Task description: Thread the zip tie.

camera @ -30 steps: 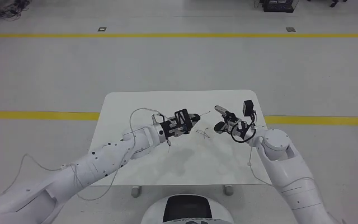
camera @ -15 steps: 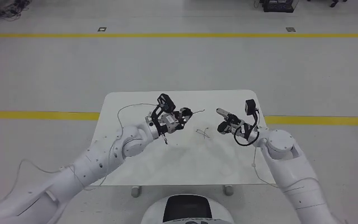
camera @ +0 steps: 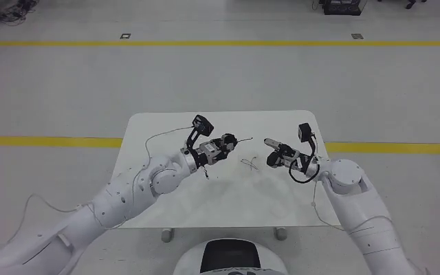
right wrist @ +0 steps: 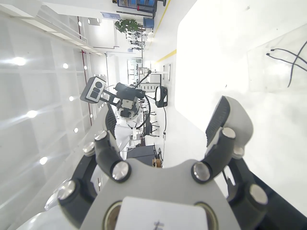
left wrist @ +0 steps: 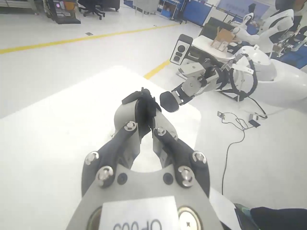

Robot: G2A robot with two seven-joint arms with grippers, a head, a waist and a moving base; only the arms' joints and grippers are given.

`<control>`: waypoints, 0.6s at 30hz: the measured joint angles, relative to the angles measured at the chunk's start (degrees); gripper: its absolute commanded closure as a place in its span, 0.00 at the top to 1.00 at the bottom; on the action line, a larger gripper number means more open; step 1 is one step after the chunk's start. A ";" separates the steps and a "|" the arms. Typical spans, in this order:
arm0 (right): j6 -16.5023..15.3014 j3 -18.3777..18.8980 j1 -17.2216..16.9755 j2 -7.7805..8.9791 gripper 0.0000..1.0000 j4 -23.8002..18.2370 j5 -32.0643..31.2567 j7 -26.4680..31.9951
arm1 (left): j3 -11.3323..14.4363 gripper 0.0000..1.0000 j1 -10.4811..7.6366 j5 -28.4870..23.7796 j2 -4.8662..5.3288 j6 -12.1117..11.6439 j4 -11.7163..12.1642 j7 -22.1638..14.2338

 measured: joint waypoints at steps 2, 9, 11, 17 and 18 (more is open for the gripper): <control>-1.81 0.47 0.34 0.11 1.00 1.28 1.54 1.99 | -0.81 0.00 0.74 -7.97 -0.09 -0.09 -0.11 -3.53; -10.02 1.31 2.51 0.84 1.00 5.64 1.43 11.41 | -4.46 0.00 2.10 -29.95 0.08 -0.08 -0.12 -15.86; -11.29 1.17 3.13 0.96 1.00 6.91 1.58 13.14 | -6.07 0.00 2.90 -34.68 -0.07 -0.08 0.37 -19.18; -13.70 0.08 5.20 0.91 1.00 11.45 7.02 20.31 | -11.49 0.00 5.61 -45.41 -1.48 -0.08 1.97 -28.73; -13.69 0.07 5.24 0.91 1.00 11.50 7.06 20.39 | -12.05 0.00 5.66 -45.48 -1.62 -0.08 2.03 -29.30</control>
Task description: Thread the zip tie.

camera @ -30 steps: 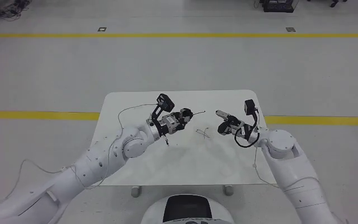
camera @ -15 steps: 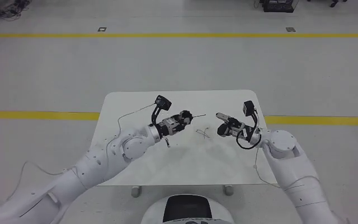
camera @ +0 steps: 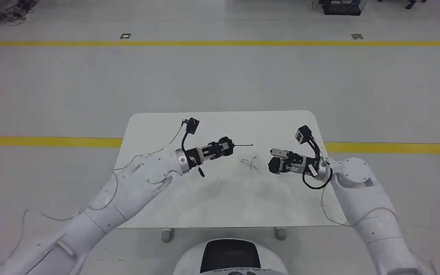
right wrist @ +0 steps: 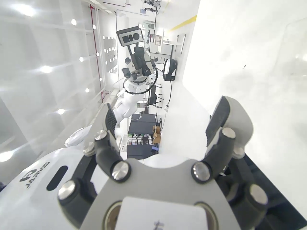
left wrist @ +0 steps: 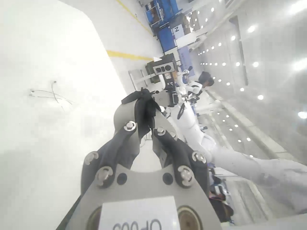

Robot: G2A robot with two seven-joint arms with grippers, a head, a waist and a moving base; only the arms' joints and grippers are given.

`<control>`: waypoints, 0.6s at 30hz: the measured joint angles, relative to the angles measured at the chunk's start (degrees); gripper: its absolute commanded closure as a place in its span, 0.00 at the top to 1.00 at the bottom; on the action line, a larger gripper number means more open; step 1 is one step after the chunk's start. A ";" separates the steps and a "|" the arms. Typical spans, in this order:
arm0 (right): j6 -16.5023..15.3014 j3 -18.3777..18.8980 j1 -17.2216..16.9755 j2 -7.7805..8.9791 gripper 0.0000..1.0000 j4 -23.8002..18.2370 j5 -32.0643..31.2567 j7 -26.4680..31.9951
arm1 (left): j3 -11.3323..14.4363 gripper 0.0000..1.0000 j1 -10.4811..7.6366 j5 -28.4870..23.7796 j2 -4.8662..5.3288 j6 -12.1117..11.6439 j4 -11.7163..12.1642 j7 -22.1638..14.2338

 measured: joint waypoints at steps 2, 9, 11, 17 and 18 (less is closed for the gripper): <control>0.04 0.02 -0.03 0.00 1.00 -0.13 -0.13 -0.12 | -0.13 0.00 -0.02 0.66 -0.04 0.00 0.00 -0.11; 0.58 -0.26 -0.42 -0.09 1.00 -0.05 1.69 -0.19 | 0.00 0.00 0.83 -2.39 -0.27 0.00 -0.94 -1.91; 0.91 -0.35 0.32 -0.10 1.00 1.86 4.74 2.75 | -0.13 0.00 1.16 -6.31 -0.53 0.08 -0.08 -4.75; -1.23 -2.44 3.44 -0.40 1.00 7.15 12.87 10.88 | 0.26 0.00 0.94 -18.20 -1.80 1.74 3.59 -13.91; -1.41 -3.16 3.56 -0.41 1.00 7.03 13.79 10.85 | 0.40 0.00 0.64 -19.64 -2.02 2.14 4.36 -15.56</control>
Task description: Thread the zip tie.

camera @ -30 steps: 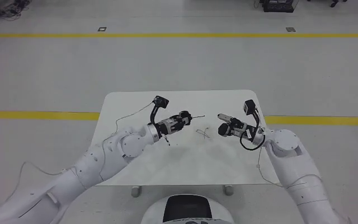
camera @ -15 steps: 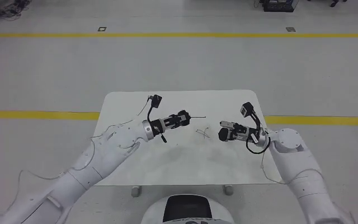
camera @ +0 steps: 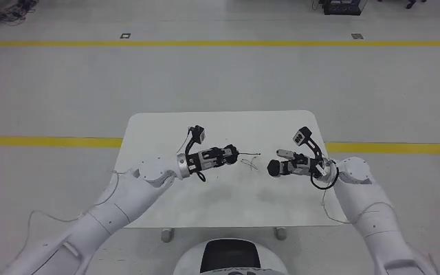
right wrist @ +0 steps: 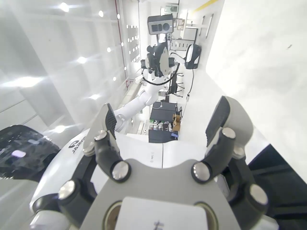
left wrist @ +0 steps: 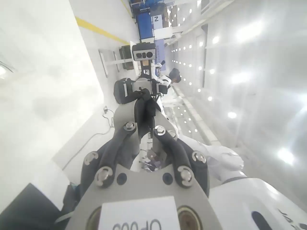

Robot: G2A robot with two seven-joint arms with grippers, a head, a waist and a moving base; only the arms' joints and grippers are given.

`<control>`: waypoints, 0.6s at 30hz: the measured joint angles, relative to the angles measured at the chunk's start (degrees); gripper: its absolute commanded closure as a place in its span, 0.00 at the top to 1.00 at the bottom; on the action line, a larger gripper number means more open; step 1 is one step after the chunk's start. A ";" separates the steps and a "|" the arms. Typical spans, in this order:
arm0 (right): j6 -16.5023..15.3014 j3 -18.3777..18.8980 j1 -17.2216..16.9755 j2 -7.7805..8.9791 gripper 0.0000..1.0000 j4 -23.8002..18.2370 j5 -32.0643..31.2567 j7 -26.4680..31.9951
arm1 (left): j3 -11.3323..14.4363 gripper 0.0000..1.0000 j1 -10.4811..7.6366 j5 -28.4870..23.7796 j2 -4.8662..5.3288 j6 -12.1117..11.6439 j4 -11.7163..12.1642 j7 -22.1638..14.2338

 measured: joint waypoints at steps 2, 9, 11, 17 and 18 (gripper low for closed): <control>-0.09 -0.39 0.02 0.04 1.00 -0.16 0.44 -0.17 | 0.14 0.00 -0.51 -1.41 -0.31 0.09 1.20 -2.04; 0.57 -0.72 -0.52 -0.10 1.00 -0.92 1.38 -0.59 | 0.38 0.00 -0.15 -0.99 -0.42 0.37 0.25 -2.34; 1.59 -1.06 -0.66 -0.12 1.00 -0.89 3.17 -0.24 | 0.51 0.00 0.25 -1.82 -0.61 1.41 -0.05 -3.11; 0.81 -3.38 -0.12 0.74 0.98 -1.19 6.36 -0.18 | -0.04 0.00 0.75 -10.18 -1.45 3.14 1.85 -9.45; 0.59 -3.74 -0.03 0.94 0.88 -1.18 6.68 -0.18 | -0.10 0.00 0.58 -10.65 -1.57 3.31 2.31 -10.12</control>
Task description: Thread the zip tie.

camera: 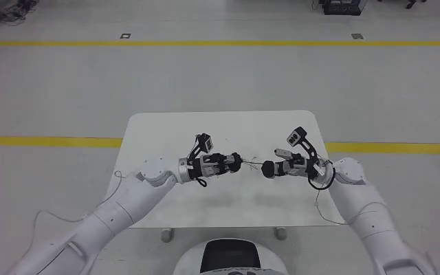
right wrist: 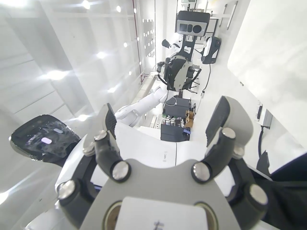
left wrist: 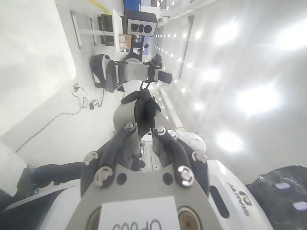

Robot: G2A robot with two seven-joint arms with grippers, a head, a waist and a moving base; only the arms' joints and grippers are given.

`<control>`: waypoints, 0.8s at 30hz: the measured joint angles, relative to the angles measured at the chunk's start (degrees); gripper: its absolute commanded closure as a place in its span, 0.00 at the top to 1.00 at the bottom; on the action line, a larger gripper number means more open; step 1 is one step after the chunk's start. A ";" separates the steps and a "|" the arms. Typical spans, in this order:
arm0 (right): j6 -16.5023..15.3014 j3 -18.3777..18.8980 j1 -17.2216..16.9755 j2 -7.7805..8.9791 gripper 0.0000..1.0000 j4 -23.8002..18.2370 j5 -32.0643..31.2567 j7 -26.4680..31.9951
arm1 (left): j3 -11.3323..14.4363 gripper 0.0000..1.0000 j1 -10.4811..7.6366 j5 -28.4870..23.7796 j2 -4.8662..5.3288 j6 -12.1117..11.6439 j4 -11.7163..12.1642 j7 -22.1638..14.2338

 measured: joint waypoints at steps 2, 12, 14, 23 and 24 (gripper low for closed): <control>-0.44 -0.94 0.26 0.49 0.72 -0.04 0.87 0.00 | -0.01 0.00 -0.26 -0.91 -0.32 0.58 0.70 -1.10; -2.82 -5.81 1.60 3.60 0.42 -0.52 4.55 0.00 | 0.34 0.00 -1.51 -1.59 -1.65 2.83 3.18 -4.16; -3.35 -6.91 1.91 4.29 0.40 -0.62 5.31 0.00 | 0.39 0.00 -1.67 -1.32 -1.89 3.17 3.51 -4.07; -4.64 -11.34 3.53 6.86 0.31 -0.80 7.44 0.00 | 0.03 0.00 -1.75 -0.68 -2.60 3.80 4.28 -4.42; -4.64 -11.63 3.68 7.06 0.30 -0.78 7.63 0.00 | -0.02 0.00 -1.72 -0.61 -2.65 3.82 4.34 -4.49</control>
